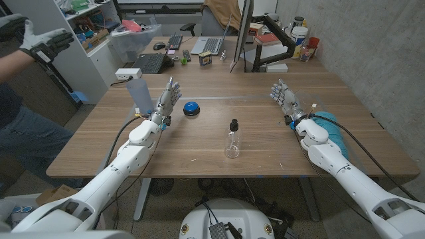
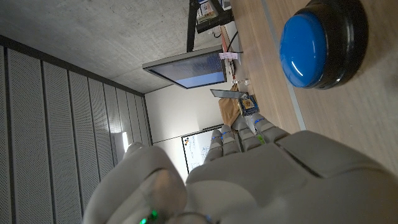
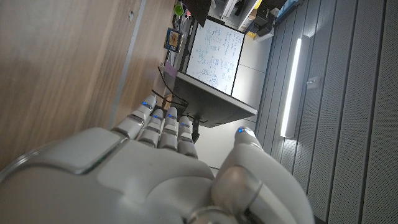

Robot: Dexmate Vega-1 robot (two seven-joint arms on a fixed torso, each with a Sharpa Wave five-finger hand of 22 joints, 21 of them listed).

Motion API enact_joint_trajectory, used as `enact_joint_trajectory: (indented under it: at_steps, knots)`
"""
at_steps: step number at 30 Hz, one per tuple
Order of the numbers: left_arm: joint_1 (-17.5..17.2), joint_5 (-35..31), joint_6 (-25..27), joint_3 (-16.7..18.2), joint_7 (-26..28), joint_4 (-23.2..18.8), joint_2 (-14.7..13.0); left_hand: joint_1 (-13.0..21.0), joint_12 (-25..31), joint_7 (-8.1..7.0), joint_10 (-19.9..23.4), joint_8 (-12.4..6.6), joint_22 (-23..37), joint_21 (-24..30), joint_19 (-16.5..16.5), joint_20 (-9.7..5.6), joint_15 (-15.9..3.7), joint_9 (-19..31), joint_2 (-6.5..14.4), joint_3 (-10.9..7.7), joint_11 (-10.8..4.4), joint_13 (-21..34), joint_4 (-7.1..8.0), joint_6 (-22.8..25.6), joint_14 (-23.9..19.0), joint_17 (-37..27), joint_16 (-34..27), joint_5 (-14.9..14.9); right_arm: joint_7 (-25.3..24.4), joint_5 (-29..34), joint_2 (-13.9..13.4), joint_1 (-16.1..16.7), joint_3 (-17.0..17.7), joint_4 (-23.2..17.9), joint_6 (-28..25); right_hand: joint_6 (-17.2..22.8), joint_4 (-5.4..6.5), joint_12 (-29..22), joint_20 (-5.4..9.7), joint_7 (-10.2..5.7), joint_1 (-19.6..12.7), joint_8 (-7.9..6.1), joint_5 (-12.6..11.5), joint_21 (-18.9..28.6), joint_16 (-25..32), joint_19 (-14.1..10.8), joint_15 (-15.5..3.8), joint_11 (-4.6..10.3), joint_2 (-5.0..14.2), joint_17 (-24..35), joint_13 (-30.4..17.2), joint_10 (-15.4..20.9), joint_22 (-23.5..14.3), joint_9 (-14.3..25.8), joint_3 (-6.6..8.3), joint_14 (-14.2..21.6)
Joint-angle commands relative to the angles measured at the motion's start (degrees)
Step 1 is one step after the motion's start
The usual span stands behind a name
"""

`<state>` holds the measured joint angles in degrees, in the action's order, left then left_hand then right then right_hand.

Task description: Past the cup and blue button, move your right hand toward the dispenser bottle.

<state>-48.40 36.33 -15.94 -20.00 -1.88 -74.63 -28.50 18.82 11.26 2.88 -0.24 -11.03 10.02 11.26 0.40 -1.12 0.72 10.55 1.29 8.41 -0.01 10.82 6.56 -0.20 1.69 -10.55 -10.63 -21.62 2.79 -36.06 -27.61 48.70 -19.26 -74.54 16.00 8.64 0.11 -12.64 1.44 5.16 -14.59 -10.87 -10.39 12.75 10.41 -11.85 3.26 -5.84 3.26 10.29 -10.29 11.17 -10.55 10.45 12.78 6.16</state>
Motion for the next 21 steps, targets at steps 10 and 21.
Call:
enact_joint_trajectory:
  at_steps: [10,21]
  knots:
    - [-0.3,-3.2,2.9,4.1,-3.5,-0.1,3.4,0.8,0.4,0.34,0.5,-0.43,0.3,0.2,-0.1,-0.33,0.30,0.2,0.2,0.58,0.02,0.2,-0.13,0.3,0.6,-0.1,-0.2,-0.4,3.9,6.3,5.5,2.7,7.7,-1.8,-3.0,0.7,-0.10,-0.2,-0.01,-0.15,-0.4,-0.28,-0.2,0.2,0.4,-0.4,0.02,0.01,0.08,0.2,-0.3,0.6,-0.1,0.2,0.40,0.5]
    - [-0.5,-4.1,3.7,4.8,-4.0,-0.5,4.1,0.9,0.4,0.34,0.6,-0.44,0.3,0.2,-0.2,-0.24,0.32,0.2,0.3,0.71,-0.04,0.2,-0.16,0.3,0.5,-0.1,-0.2,-0.4,5.5,8.3,6.4,3.7,9.2,-3.1,-3.8,0.7,-0.17,-0.1,-0.12,-0.38,-0.4,-0.29,-0.2,0.1,0.3,-0.4,-0.03,0.01,0.09,0.2,-0.3,0.7,-0.1,0.2,0.36,0.5]
